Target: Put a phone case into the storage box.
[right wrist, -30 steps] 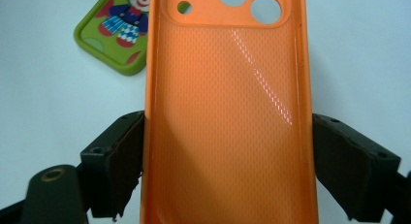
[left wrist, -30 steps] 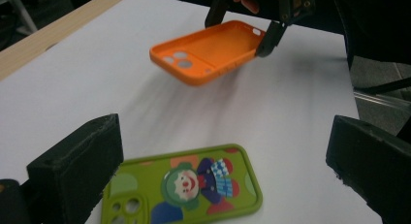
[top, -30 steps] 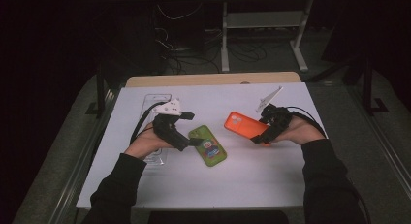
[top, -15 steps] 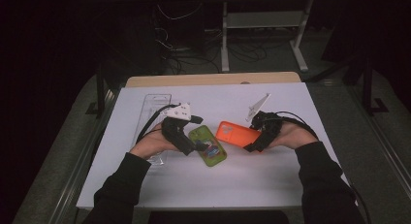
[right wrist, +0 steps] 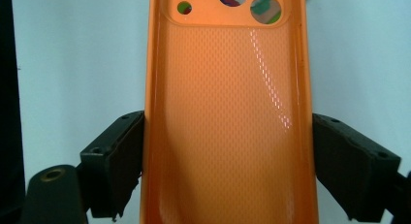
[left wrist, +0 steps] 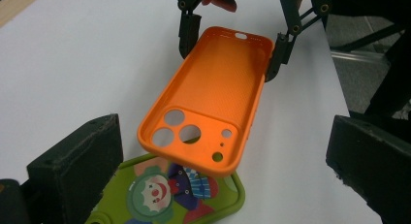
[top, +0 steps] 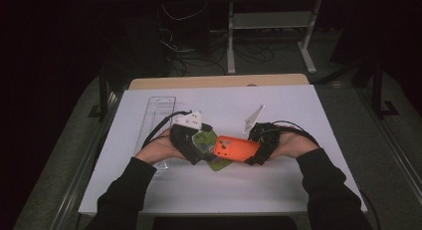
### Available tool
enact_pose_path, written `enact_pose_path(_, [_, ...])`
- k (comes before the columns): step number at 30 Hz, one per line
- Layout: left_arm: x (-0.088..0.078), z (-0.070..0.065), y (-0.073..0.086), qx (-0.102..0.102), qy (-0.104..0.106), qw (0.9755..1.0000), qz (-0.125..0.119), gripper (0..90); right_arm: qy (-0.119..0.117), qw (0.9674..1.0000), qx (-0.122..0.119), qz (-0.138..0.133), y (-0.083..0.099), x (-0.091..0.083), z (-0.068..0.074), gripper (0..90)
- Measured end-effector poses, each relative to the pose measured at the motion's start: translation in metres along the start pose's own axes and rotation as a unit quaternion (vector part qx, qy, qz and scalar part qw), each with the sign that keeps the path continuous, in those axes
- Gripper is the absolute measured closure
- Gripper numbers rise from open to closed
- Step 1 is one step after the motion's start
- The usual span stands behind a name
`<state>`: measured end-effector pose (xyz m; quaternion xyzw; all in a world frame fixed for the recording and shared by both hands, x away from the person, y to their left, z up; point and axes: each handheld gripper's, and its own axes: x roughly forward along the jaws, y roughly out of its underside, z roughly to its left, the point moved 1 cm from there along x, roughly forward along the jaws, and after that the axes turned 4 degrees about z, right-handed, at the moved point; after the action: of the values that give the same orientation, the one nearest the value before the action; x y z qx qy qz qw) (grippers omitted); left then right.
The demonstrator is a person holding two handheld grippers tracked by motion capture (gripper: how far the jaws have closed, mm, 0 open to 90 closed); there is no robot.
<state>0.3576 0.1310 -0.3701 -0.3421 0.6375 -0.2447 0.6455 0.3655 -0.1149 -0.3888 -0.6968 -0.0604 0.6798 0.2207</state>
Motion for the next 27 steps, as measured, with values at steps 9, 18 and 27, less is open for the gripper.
enact_pose_path(9, [0.006, -0.007, -0.003, 0.013, 0.006, 0.9998, 0.016, 0.0, -0.005, 0.9997, -0.024, -0.001, -0.009, -0.001, 0.013, 15.4])
enact_pose_path(18, [0.014, -0.013, -0.005, 0.038, 0.014, 0.9980, 0.049, 0.0, -0.012, 0.9989, -0.046, 0.001, -0.017, 0.003, 0.024, 15.5])
enact_pose_path(27, [0.023, -0.017, -0.004, 0.059, 0.022, 0.9952, 0.075, 0.0, -0.014, 0.9977, -0.066, 0.002, -0.022, 0.004, 0.030, 15.4])
